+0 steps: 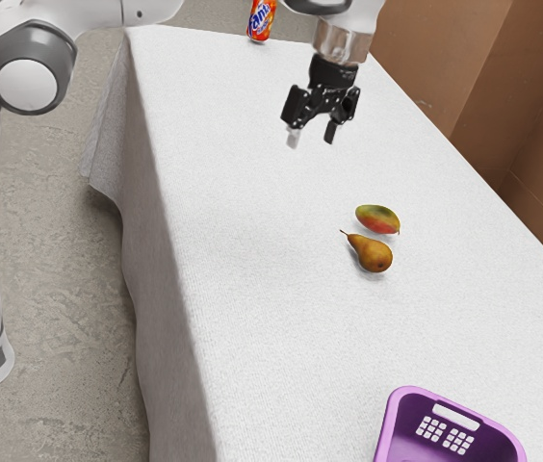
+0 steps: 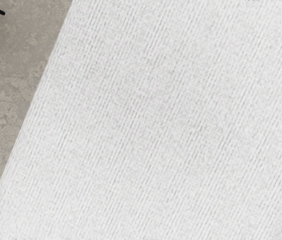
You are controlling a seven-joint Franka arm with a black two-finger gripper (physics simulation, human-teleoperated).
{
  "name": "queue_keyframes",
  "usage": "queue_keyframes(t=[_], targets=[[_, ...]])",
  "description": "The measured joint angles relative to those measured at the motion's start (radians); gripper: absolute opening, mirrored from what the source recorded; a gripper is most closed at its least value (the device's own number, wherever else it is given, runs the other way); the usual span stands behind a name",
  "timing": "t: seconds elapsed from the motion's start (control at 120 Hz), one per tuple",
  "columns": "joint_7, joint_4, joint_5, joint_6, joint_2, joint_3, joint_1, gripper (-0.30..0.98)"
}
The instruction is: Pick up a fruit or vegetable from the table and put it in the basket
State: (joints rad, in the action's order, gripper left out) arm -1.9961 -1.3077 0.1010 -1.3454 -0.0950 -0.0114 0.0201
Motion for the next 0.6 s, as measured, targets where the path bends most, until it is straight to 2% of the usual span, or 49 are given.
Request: queue_keyframes(t=[0.333, 0.392, 0.508, 0.6], targets=[[-0.165, 0.000, 0.002, -0.001, 0.012, -0.014, 0.000, 0.69], [-0.184, 0.000, 0.001, -0.003, 0.004, -0.019, 0.077, 0.69], [-0.191, 0.022, -0.001, -0.008, -0.049, -0.023, 0.345, 0.69], [-0.178, 0.132, -0.001, -0.026, -0.160, -0.008, 0.412, 0.69]])
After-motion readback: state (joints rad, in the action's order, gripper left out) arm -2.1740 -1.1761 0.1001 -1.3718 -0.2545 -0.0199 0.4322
